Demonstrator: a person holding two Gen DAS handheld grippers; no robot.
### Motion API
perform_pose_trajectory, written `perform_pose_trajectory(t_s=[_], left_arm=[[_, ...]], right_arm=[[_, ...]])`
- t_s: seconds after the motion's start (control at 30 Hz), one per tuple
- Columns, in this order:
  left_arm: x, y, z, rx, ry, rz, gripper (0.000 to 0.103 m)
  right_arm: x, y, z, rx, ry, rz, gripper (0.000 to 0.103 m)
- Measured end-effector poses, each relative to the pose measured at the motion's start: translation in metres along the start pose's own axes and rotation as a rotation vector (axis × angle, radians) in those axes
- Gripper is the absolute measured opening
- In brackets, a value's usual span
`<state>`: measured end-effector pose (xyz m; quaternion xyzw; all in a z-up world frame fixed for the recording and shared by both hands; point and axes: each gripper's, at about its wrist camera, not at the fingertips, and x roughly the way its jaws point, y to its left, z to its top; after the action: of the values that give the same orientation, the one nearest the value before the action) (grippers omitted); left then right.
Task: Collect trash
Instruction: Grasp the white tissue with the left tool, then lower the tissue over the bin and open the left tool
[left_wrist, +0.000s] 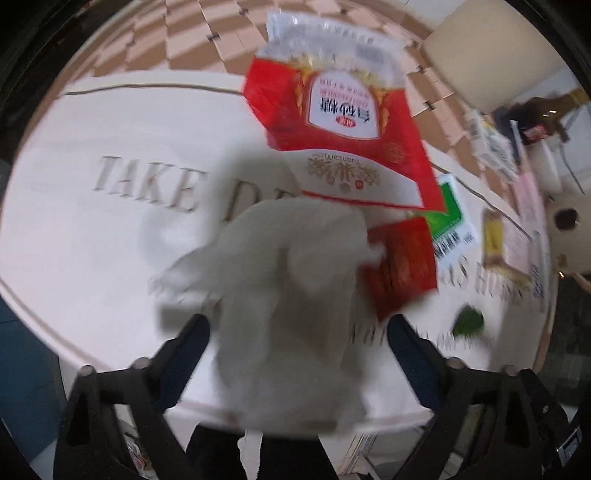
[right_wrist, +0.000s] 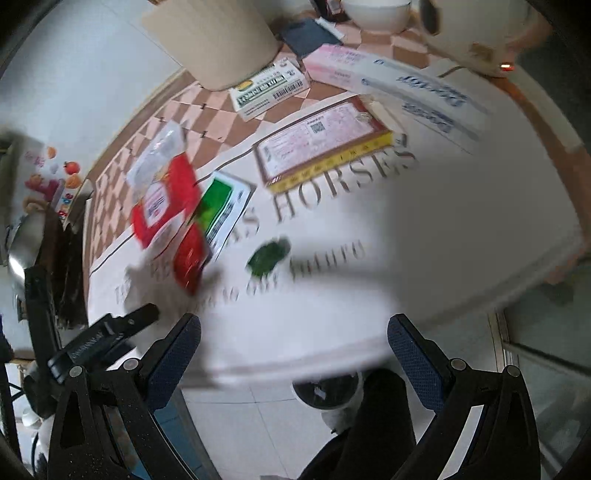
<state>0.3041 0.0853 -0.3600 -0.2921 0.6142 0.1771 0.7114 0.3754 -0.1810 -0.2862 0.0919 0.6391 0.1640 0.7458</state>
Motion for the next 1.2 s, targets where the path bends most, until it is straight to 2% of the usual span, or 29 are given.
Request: perform_pose_trajectory(t_s=[0.03, 0.07, 0.1, 0.13, 0.17, 0.23, 0.3, 0.37, 0.4, 0.43, 0.57, 0.67, 0.77, 0.97, 1.07, 1.2], left_arm=[[-0.001, -0.004, 0.002, 0.003, -0.022, 0.027, 0.081], [-0.003, -0.011, 0.006, 0.021, -0.051, 0.048, 0.062], [-0.004, -0.014, 0.007, 0.035, -0.066, 0.089, 0.028], [-0.006, -0.017, 0.008, 0.055, -0.077, 0.129, 0.007], [-0.006, -0.017, 0.008, 0.063, -0.078, 0.134, 0.002], [-0.010, -0.011, 0.004, 0.072, -0.097, 0.176, 0.002], [-0.016, -0.002, -0.003, 0.081, -0.119, 0.215, 0.002], [-0.020, 0.005, -0.010, 0.081, -0.130, 0.232, 0.002], [-0.025, 0.010, -0.016, 0.089, -0.143, 0.249, 0.002], [-0.029, 0.013, -0.020, 0.096, -0.155, 0.258, 0.002], [-0.053, 0.017, -0.044, 0.140, -0.224, 0.275, 0.002], [-0.077, 0.015, -0.070, 0.196, -0.297, 0.268, 0.002], [-0.102, 0.020, -0.106, 0.255, -0.366, 0.243, 0.002], [-0.129, 0.040, -0.165, 0.339, -0.476, 0.202, 0.002], [-0.122, 0.048, -0.192, 0.379, -0.470, 0.192, 0.002], [-0.083, 0.059, -0.219, 0.406, -0.365, 0.175, 0.002]], right_arm=[[0.009, 0.000, 0.008, -0.004, 0.012, 0.004, 0.098], [0.018, 0.002, 0.015, -0.008, 0.022, 0.003, 0.096], [0.025, 0.003, 0.020, -0.010, 0.027, 0.005, 0.094], [0.031, 0.004, 0.024, -0.012, 0.031, 0.011, 0.093], [0.041, 0.008, 0.030, -0.016, 0.039, 0.018, 0.090], [0.053, 0.014, 0.034, -0.025, 0.055, 0.027, 0.083], [0.060, 0.022, 0.034, -0.045, 0.051, 0.029, 0.064], [0.066, 0.034, 0.032, -0.100, 0.024, -0.010, 0.048], [0.067, 0.038, 0.029, -0.127, -0.005, -0.034, 0.031], [0.071, 0.044, 0.027, -0.157, -0.007, -0.051, 0.027], [0.066, 0.051, 0.014, -0.176, -0.054, -0.056, 0.026], [0.046, 0.053, -0.002, -0.170, -0.108, -0.048, 0.026], [0.014, 0.054, -0.029, -0.163, -0.167, -0.035, 0.026], [-0.043, 0.052, -0.114, -0.164, -0.237, -0.030, 0.026], [-0.055, 0.048, -0.161, -0.154, -0.237, -0.030, 0.026], [-0.039, 0.035, -0.219, -0.139, -0.167, -0.049, 0.026]])
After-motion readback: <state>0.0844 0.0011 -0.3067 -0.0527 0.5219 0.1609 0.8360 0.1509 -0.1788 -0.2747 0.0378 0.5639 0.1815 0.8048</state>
